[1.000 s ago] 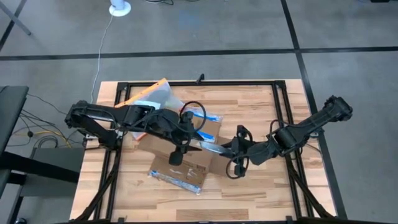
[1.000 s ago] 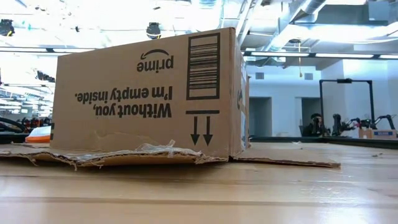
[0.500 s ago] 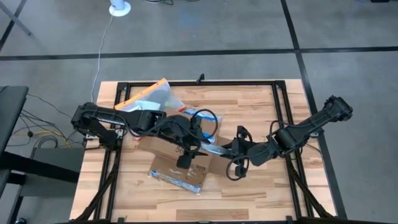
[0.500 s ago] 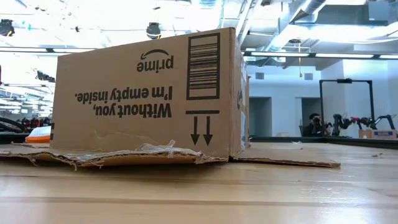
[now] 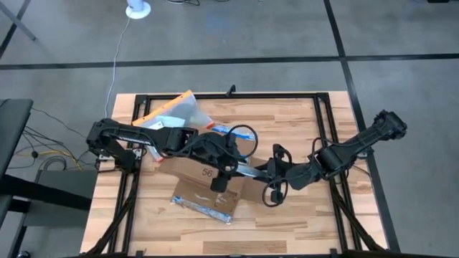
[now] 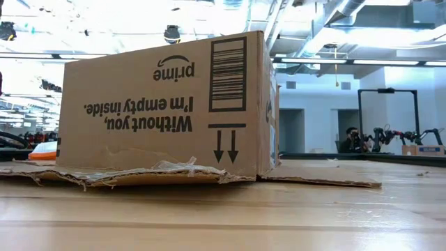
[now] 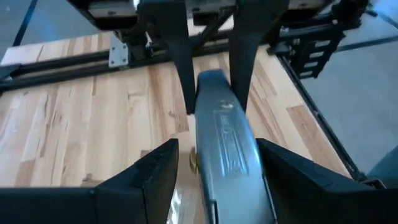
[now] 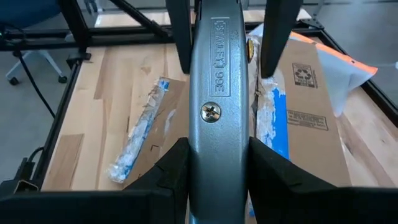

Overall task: Unpack boxes
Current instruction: Break down the box using the silver cutter until it is completely flat

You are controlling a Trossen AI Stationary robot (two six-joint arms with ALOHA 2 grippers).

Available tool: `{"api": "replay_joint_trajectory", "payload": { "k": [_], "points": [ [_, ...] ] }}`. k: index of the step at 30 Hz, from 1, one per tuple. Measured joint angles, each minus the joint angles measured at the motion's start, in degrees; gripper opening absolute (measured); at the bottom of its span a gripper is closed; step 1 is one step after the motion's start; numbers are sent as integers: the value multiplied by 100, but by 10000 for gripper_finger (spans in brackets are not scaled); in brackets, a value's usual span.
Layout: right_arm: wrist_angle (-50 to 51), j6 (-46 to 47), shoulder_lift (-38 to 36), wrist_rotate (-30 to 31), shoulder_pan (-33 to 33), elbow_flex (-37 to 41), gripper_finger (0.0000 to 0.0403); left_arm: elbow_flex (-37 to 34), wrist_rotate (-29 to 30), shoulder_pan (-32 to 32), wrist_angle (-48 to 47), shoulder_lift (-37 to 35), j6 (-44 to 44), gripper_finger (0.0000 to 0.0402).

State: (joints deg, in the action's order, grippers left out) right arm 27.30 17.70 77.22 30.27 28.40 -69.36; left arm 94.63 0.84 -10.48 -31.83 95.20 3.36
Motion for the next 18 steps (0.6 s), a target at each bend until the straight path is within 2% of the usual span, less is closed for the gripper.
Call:
{"api": "replay_joint_trajectory", "payload": {
  "k": [18],
  "points": [
    [7,-114,-1,3,0,-2,104,-2,12,-4,532,248,5,196]
  ]
}}
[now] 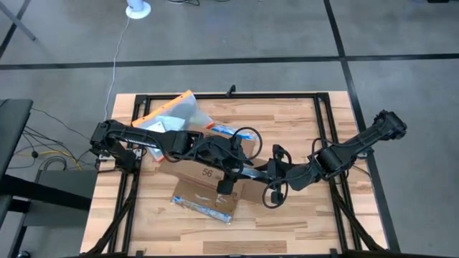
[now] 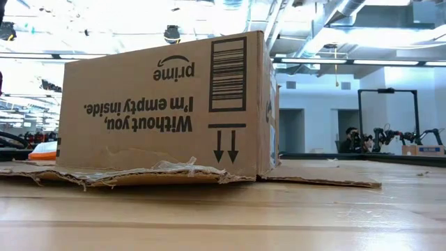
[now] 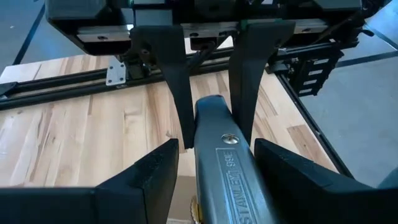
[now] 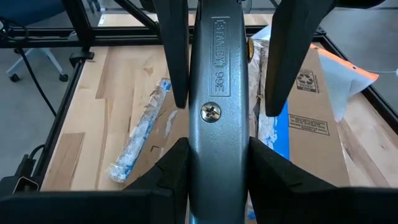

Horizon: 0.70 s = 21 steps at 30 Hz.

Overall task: Unpack boxes
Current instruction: Break down the box using the silver cutter until it is completely flat

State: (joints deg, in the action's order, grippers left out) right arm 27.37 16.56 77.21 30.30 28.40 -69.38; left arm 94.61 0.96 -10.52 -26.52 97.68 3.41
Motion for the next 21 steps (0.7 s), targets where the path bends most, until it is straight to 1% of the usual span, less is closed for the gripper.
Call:
{"api": "replay_joint_trajectory", "payload": {
  "k": [3,7,10,13,21],
  "points": [
    [-1,-16,0,5,0,0,104,0,54,0,1,1,2,193],
    [8,-39,0,11,0,0,104,0,74,0,-89,1,25,174],
    [34,-62,-4,20,0,0,104,-67,75,0,-20,1,25,153],
    [45,-73,-4,19,0,0,104,-72,108,-4,-5,1,28,121],
    [34,-33,-8,13,-7,0,104,-76,133,15,16,-1,-48,119]
  ]
}}
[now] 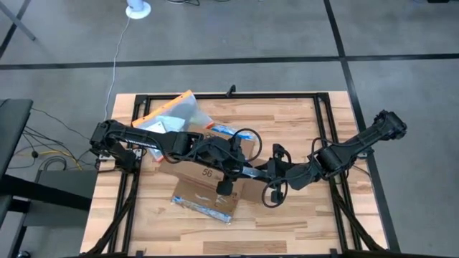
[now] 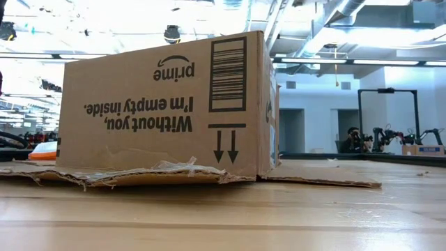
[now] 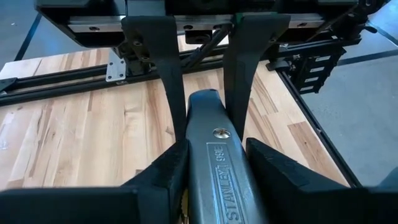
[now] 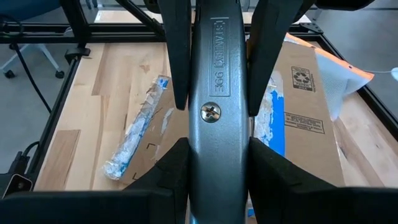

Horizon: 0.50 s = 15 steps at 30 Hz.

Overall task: Unpack boxes
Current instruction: Break down the box using the silver cutter until it is completely flat

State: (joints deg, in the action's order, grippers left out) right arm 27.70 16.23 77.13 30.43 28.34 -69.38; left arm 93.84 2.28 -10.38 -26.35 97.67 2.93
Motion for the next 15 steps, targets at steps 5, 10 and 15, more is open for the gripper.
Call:
{"api": "replay_joint_trajectory", "payload": {
  "k": [5,10,15],
  "points": [
    [371,62,3,22,-5,-209,169,0,117,34,-17,-51,-102,119],
    [2176,523,-13,-22,76,-1142,238,-4,278,200,-584,-491,-167,119],
    [3836,1327,-84,231,299,-1597,244,-253,272,389,-699,-1056,-236,119]
  ]
}}
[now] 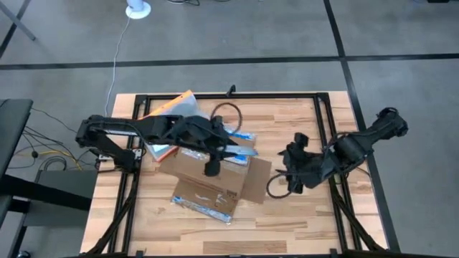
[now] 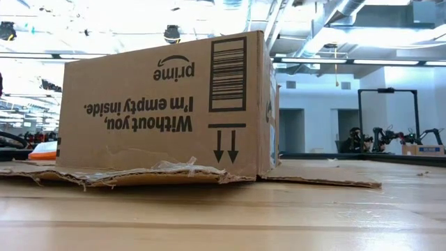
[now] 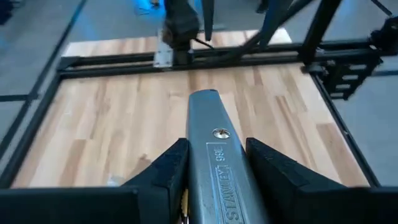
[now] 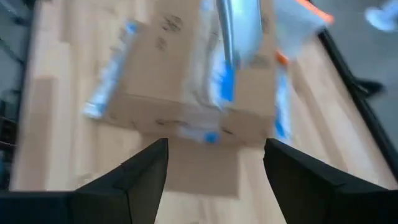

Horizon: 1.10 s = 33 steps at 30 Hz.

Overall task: Unpack boxes
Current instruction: Break down the box using the silver cutter until it is completely flat

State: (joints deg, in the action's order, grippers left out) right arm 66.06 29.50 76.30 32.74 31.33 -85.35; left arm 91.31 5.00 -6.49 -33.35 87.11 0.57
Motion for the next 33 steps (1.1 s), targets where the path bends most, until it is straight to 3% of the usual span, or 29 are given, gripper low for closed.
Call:
{"api": "replay_joint_trajectory", "payload": {
  "k": [3,7,12,15,18,33],
  "points": [
    [-276,256,-176,878,293,471,239,-716,-311,67,1134,-428,-101,119],
    [-1700,227,-518,2143,695,1455,237,-1975,-780,218,2918,-900,-601,119],
    [-4633,-738,-777,2428,613,2381,237,-2800,-1264,346,4280,-1074,-1087,119],
    [-6575,-1865,-719,2254,410,2717,237,-2820,-1272,321,4313,-1068,-1043,119],
    [-7608,-2437,-658,1751,147,2876,237,-2828,-1260,275,4316,-1082,-937,119],
    [-8389,-2199,-339,23,-896,2875,237,-2822,-1277,267,4321,-1195,-829,119]
  ]
}}
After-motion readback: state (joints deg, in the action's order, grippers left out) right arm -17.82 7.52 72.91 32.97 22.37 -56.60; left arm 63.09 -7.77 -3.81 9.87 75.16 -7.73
